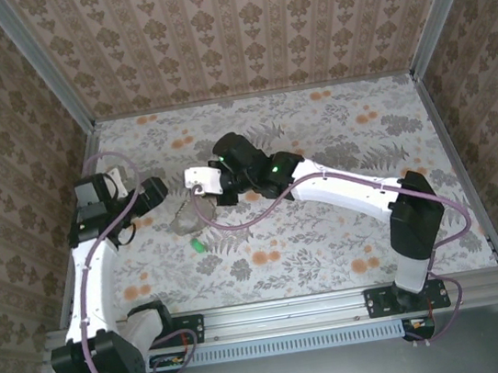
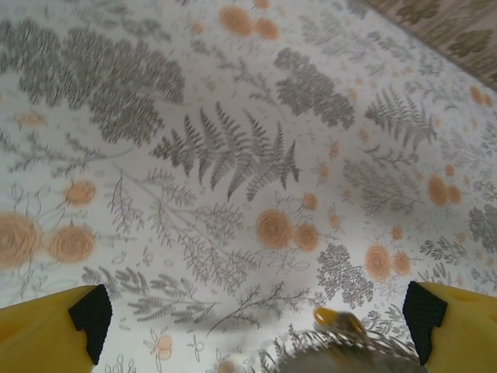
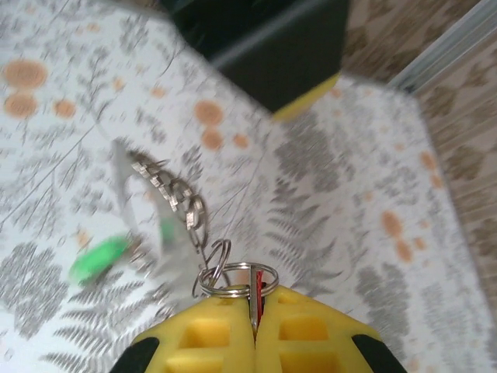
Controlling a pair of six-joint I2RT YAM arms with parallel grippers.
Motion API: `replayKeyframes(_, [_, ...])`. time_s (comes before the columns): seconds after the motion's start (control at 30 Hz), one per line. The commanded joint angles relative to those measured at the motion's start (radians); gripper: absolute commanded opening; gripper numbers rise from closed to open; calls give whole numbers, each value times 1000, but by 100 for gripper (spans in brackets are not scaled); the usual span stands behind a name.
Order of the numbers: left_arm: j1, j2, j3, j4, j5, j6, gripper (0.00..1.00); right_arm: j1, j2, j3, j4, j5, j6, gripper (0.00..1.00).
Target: Put the keys on the keyring
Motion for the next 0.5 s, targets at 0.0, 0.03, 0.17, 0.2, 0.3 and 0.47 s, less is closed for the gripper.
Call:
replayKeyframes(0.0, [9, 10, 7, -58, -20, -62, 100, -8, -58, -63, -8, -83, -74, 0])
replayKeyframes(0.03, [9, 5, -8, -42, -24, -72, 100, -12, -85, -111, -30, -93, -96, 0])
replayKeyframes(0.17, [7, -24, -82, 29, -35, -112, 100, -27, -186, -297, -99, -57, -143, 0])
replayKeyframes(0.2, [8, -28, -96, 40, -42, -120, 100, -28, -206, -334, -115, -48, -152, 0])
replayKeyframes(0.3, [8, -28, -128, 61, -67, -140, 100, -29, -259, -449, -137, -5, -173, 1])
replayKeyframes(0.47, [8, -18, -179, 103, -84, -184, 100, -48, -296, -577, -181, 56, -205, 4])
